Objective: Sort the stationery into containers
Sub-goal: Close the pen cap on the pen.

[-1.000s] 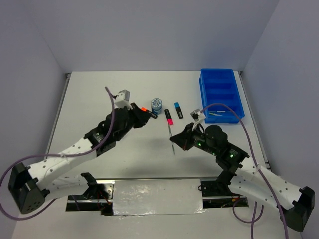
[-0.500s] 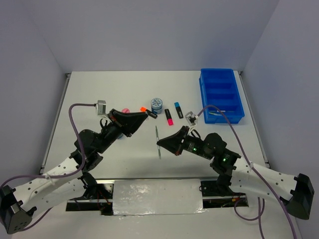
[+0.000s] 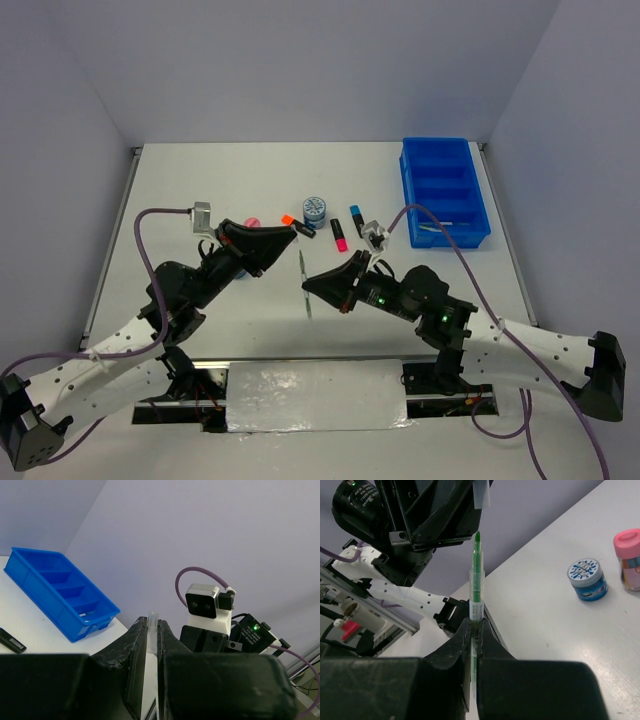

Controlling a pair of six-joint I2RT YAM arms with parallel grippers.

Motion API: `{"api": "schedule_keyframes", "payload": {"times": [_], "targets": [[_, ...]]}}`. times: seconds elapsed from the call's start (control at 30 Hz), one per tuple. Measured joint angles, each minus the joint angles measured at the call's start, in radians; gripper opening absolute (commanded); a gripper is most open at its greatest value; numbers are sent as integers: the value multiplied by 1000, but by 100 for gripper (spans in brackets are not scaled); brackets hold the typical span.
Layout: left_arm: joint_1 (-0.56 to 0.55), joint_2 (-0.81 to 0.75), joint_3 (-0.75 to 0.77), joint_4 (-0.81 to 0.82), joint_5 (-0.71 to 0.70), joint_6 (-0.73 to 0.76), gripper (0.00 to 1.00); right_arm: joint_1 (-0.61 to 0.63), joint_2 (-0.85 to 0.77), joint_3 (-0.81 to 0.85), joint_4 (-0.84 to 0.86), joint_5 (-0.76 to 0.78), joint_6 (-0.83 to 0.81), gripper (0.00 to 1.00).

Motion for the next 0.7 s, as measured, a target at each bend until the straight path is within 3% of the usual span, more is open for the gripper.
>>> {"api": "schedule_keyframes", "payload": {"times": [0.7], "targets": [[0, 14, 0, -6, 10, -8, 0, 2, 32, 64, -68, 64, -71, 0]]}}
